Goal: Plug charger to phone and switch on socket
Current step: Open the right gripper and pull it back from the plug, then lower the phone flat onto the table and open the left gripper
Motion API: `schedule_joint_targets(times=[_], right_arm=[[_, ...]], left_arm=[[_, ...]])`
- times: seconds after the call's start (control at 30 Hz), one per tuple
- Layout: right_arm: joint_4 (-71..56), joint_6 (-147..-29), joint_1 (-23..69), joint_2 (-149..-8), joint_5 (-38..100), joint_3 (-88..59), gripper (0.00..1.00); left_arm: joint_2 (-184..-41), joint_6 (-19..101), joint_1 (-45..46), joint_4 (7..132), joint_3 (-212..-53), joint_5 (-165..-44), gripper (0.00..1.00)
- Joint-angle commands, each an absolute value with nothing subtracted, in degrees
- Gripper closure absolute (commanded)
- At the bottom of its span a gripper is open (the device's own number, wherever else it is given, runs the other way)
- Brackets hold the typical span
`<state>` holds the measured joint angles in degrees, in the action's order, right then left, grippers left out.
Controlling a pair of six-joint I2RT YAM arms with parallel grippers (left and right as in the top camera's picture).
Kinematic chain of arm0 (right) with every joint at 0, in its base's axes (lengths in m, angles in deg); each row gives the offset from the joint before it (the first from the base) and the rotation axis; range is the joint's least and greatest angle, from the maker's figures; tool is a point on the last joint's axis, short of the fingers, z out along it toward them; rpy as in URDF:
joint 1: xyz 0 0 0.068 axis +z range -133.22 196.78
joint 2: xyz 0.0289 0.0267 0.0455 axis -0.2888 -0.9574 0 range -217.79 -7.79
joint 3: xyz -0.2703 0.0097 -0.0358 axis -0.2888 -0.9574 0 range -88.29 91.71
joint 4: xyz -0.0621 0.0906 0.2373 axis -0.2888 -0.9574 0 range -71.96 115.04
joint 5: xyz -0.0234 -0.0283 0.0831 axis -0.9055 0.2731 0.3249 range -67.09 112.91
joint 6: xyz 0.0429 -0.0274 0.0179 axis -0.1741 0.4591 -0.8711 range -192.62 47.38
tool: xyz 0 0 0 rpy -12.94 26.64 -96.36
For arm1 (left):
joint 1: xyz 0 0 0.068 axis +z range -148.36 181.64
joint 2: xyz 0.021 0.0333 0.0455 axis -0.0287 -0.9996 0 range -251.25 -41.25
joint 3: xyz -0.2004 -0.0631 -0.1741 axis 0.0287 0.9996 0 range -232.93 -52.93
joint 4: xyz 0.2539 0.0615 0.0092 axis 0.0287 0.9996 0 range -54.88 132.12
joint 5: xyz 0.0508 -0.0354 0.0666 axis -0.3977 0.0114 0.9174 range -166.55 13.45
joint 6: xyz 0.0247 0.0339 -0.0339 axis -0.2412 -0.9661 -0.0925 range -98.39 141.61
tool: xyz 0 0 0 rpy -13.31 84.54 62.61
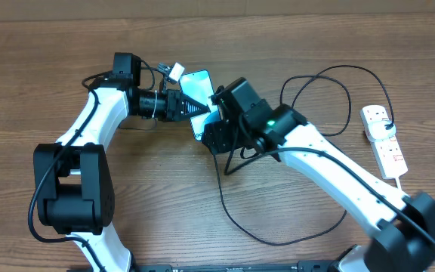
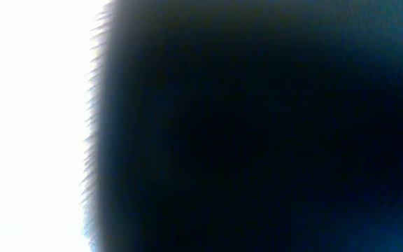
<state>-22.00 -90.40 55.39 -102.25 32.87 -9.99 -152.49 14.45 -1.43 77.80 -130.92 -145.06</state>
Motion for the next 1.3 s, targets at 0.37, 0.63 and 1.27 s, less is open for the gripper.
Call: schedule_joint_targets(times=[0.37, 0.63, 1.27], right_arm=[[-38.9, -91.2, 55.0, -81.9, 12.4, -5.9, 0.00], [-38.5, -97.9, 55.0, -76.3, 12.4, -5.9, 0.00], [-44.4, -97.9, 55.0, -72.9, 12.4, -5.9, 0.00]], left_arm=[[-152.5, -5.2, -4.1, 77.2, -130.6, -148.0, 0.96], [-152.5, 10.9, -5.7, 81.6, -130.6, -136.7, 0.96], [-166.7, 8.2, -8.5, 90.1, -130.6, -128.8, 0.96]])
